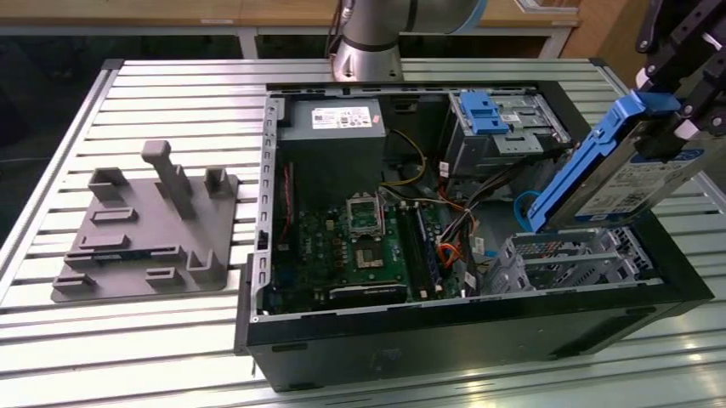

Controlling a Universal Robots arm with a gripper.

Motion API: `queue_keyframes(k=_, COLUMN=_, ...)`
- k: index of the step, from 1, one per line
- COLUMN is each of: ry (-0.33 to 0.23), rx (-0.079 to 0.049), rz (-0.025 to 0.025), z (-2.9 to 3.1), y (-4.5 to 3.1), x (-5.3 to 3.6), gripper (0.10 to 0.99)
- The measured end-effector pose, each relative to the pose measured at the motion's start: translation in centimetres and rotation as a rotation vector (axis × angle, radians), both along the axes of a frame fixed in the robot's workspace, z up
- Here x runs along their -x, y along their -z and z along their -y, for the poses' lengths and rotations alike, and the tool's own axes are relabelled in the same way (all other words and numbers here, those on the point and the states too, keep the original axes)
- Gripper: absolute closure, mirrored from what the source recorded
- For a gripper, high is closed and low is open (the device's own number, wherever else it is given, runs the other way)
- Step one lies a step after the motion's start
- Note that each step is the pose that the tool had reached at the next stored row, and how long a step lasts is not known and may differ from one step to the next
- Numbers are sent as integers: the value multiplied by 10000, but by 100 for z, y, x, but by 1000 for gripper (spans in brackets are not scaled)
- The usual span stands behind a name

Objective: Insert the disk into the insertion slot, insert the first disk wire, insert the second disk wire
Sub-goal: 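Insert the disk into the insertion slot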

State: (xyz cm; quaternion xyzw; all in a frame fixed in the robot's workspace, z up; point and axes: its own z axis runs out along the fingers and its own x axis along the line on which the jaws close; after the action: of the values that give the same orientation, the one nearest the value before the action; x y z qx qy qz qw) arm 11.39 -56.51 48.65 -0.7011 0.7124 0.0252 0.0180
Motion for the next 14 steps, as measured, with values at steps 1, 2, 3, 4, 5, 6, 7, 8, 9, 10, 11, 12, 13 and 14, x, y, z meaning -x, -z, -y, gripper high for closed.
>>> queue_keyframes(k=1, ry=0, rx=0, rz=0, z=-5, y=4, x=-1, gripper=725)
queue_keyframes(k=2, ry=0, rx=-1, rz=0, z=-10, y=8, x=-1, gripper=725)
queue_keyframes(k=3, ry=0, rx=0, rz=0, z=-15, y=11, x=-3, gripper=725)
queue_keyframes(k=4, ry=0, rx=0, rz=0, z=-19, y=15, x=-4, gripper=725)
queue_keyframes(k=5, ry=0, rx=0, rz=0, z=-22, y=19, x=-6, gripper=725)
queue_keyframes(k=6, ry=0, rx=-1, rz=0, z=-24, y=24, x=-8, gripper=725)
queue_keyframes(k=7, ry=-1, rx=-1, rz=0, z=-27, y=29, x=-10, gripper=725)
queue_keyframes(k=8, ry=-1, rx=-1, rz=-1, z=-29, y=33, x=-12, gripper=725)
queue_keyframes(k=9, ry=0, rx=0, rz=-1, z=-30, y=37, x=-16, gripper=725)
queue_keyframes(k=10, ry=-1, rx=0, rz=-3, z=-31, y=42, x=-19, gripper=725)
queue_keyframes(k=11, ry=0, rx=0, rz=-4, z=-32, y=47, x=-23, gripper=725)
queue_keyframes(k=12, ry=-1, rx=1, rz=-5, z=-32, y=51, x=-26, gripper=725)
queue_keyframes(k=13, ry=0, rx=1, rz=-6, z=-33, y=56, x=-28, gripper=725)
queue_keyframes(k=14, ry=1, rx=2, rz=-6, z=-33, y=61, x=-30, gripper=725)
